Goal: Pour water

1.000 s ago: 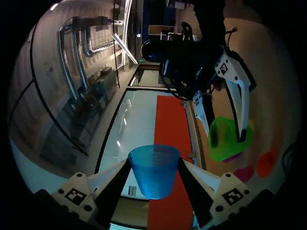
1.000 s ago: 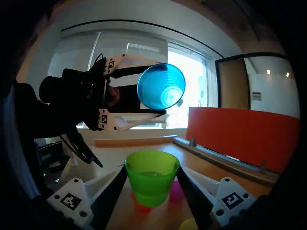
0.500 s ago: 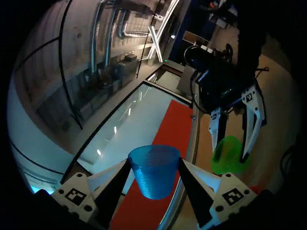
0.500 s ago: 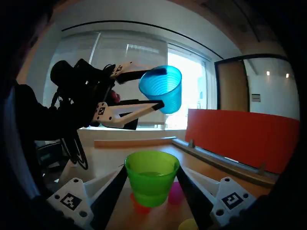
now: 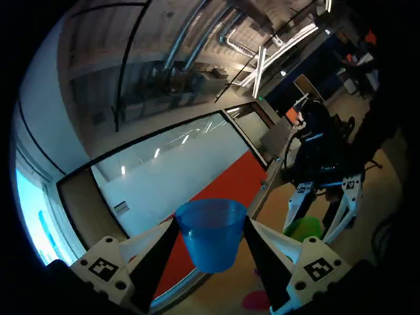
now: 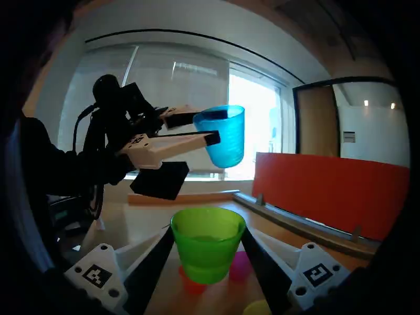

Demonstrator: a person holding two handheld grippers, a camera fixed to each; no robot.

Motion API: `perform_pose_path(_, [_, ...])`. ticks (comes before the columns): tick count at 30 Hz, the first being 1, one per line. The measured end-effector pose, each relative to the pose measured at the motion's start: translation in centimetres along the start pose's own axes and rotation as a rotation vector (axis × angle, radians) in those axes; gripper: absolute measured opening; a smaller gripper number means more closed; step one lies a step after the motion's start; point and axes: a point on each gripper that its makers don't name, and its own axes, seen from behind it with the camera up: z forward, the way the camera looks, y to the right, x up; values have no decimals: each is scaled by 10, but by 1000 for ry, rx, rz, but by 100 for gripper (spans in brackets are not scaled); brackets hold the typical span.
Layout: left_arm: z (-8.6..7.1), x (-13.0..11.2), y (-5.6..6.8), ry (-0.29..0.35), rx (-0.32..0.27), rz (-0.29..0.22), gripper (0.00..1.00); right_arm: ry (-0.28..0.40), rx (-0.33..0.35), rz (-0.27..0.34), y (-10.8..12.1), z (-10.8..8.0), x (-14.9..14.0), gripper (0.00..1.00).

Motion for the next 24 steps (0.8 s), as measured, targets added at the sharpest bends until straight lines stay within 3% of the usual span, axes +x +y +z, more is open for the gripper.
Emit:
perform_pose_path(6, [-2,-6,-7,3,7,-204,86,9,-5,1,-1,-2,5,91])
perform_pose_path(11, [-2,-12,-8,-1,-5,-336,86,14,-9,-1,-1,-3,8,91])
perform_pose_path(18, [-1,-21,0,-10,-33,-442,86,22,-16,-2,0,-4,12,91])
perform_pose_path(24, [-4,-26,5,-17,-54,-492,86,25,-22,-5,-2,-9,15,91])
